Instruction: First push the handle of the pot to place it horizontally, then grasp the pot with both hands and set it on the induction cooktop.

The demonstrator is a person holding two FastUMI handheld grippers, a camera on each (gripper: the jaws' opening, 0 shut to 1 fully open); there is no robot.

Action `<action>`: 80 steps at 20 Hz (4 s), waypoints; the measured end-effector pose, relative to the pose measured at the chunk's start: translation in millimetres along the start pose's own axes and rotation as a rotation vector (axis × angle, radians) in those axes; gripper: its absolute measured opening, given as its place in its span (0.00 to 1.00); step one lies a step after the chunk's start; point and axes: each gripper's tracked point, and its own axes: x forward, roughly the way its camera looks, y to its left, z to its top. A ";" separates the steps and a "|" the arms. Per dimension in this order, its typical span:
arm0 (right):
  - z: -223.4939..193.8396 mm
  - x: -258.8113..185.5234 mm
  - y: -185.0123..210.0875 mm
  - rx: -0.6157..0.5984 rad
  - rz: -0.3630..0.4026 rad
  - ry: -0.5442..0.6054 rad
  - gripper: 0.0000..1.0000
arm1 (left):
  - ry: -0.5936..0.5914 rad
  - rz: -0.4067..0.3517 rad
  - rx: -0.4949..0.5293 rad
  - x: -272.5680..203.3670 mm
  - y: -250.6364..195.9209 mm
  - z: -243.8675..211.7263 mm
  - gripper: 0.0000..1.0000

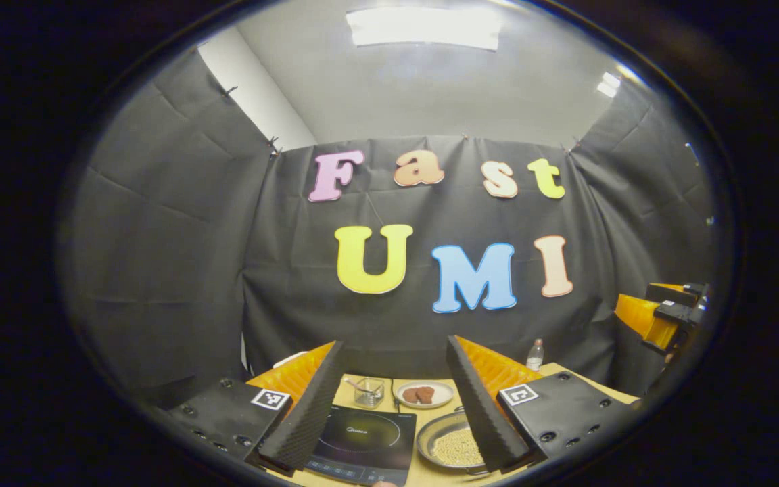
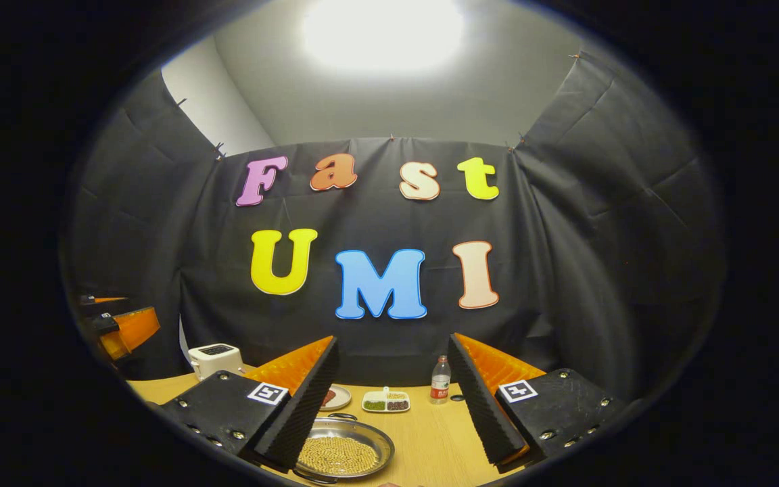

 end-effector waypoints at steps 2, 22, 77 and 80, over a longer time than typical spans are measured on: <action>1.2 -1.7 -7.7 0.004 -0.016 0.001 0.97 | 0.009 -0.007 0.008 0.5 -3.1 -0.7 0.97; -35.3 -2.2 -28.0 0.073 0.093 0.148 0.10 | -0.015 0.108 0.001 -2.3 -18.1 18.5 1.00; -381.0 -67.8 147.9 0.139 0.310 1.282 0.01 | 0.141 0.049 -0.094 133.5 120.5 -115.1 1.00; -380.8 -66.5 132.3 0.138 0.274 1.278 0.01 | 0.132 0.036 -0.082 135.7 114.2 -111.3 0.99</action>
